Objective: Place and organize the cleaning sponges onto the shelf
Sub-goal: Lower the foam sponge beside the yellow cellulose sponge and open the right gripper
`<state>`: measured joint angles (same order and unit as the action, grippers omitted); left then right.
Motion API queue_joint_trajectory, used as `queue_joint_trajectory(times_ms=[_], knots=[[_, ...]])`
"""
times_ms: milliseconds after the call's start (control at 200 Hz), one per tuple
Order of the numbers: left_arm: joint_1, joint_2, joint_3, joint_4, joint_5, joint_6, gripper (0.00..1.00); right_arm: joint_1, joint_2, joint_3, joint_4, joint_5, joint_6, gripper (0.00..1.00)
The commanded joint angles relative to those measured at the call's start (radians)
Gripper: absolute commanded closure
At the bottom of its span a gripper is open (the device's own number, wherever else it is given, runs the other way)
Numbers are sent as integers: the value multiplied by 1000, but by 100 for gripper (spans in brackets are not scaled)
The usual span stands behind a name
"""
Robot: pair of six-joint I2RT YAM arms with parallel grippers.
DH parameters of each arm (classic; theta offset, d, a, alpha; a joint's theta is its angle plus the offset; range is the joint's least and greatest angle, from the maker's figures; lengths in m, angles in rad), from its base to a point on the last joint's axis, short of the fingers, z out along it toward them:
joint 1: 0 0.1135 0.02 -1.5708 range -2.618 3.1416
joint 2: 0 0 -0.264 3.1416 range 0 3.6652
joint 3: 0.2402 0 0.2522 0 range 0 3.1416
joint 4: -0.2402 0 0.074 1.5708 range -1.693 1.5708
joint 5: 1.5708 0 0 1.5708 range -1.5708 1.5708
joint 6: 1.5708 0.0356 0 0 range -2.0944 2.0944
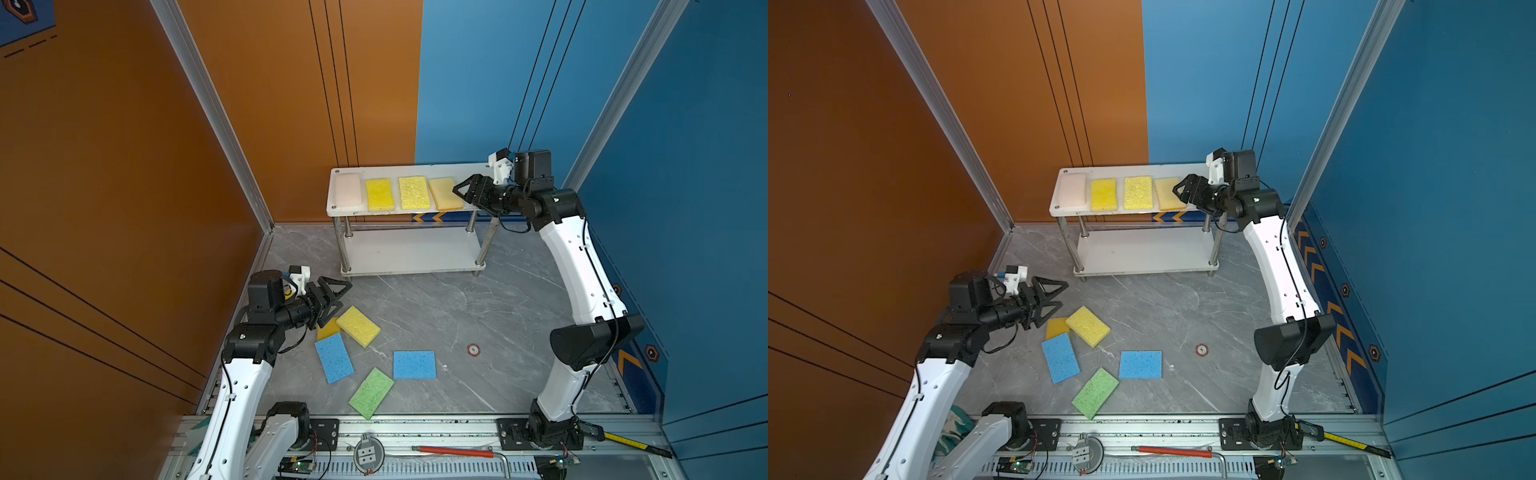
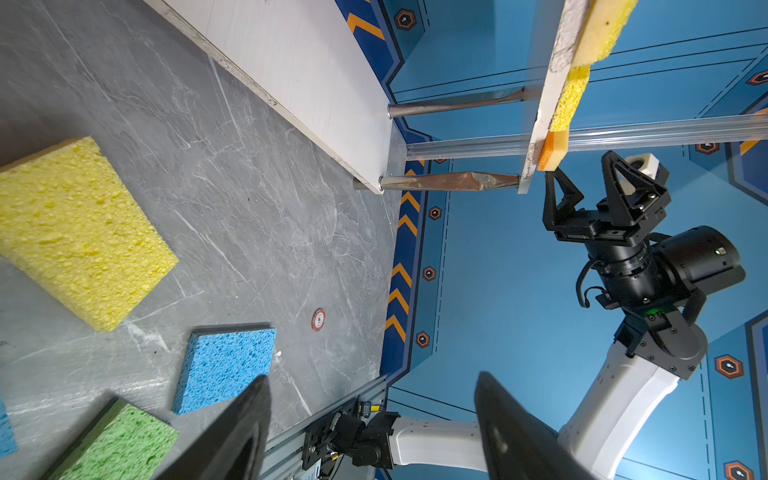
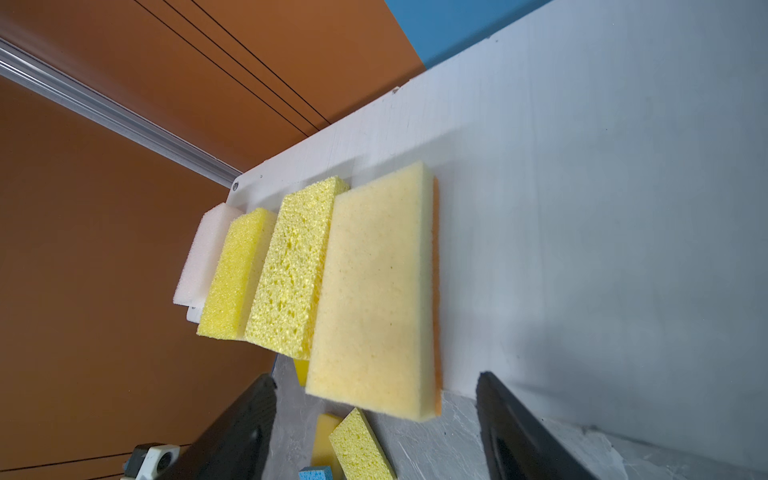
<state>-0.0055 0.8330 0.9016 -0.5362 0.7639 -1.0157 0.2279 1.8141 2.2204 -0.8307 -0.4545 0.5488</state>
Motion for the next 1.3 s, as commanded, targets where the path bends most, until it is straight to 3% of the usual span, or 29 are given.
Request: queue_joint_trajectory(times_ms=[0,120,275,325,836,1296], knots=[[9,-4,12,-10,11,24,22,3,-109,-77,-26,3,-16,28],[8,-5,1,-10,2,24,22,21,-197,-212,-25,6,-13,40],[6,13,2,4,-1,21,22,58,-220,-283,-25,17,-25,74],[6,17,6,5,-1,22,22,68,-208,-275,-25,21,-26,81],[14,-63,-46,6,-5,-9,22,111,-9,-99,-25,54,-39,85],[48,-45,-39,5,20,1,22,107,84,5,-25,49,-33,86]])
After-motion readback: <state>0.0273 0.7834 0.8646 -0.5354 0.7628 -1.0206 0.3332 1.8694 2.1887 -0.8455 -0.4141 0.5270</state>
